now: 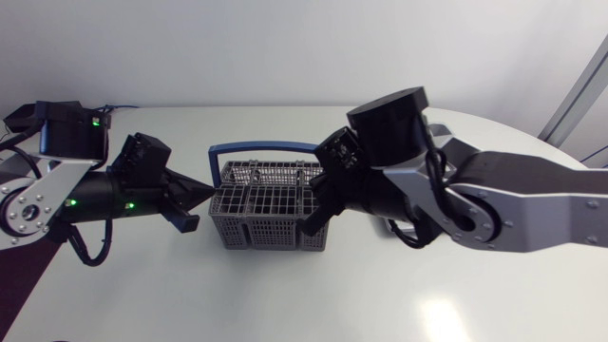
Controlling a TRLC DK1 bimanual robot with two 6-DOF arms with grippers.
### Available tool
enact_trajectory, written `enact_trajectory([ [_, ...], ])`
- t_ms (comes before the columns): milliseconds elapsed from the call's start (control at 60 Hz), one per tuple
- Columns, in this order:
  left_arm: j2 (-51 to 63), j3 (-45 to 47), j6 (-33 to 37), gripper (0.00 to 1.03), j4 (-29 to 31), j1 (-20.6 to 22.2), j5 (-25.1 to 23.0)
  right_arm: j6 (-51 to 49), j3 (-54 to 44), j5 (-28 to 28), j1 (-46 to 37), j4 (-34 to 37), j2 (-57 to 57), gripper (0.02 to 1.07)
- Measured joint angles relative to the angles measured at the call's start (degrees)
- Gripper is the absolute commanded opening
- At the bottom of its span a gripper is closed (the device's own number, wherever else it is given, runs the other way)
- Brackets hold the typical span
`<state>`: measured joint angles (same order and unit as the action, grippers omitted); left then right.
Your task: Unload the cutlery basket into the drawer organizer.
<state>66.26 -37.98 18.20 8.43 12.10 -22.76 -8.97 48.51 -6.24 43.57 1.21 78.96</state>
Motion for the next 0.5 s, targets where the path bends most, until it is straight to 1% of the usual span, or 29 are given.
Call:
enact_trajectory([
  [67,-1.92,0.0,0.02,0.12,1.03,-0.11,-0.37,0.0,-0.55,-0.09,-0.07,0.55,-2.23,0.13],
  [133,-3.02,0.0,0.33,0.12,1.86,-1.14,-0.63,-0.02,-1.62,-0.2,-0.46,0.79,-4.07,0.13],
  [217,-3.37,0.04,1.6,0.12,2.73,-3.93,-1.46,-0.24,-3.63,-0.2,-2.01,1.25,-5.9,0.13],
  [333,-2.95,0.15,3.43,0.12,3.3,-7.58,-2.29,-0.66,-6.4,0.2,-6.25,1.11,-6.64,0.13],
  [500,-0.39,0.92,4.57,0.12,3.15,-8.28,-2.51,-1.73,-8.52,1.01,-10.23,-1.09,-5.57,0.13],
])
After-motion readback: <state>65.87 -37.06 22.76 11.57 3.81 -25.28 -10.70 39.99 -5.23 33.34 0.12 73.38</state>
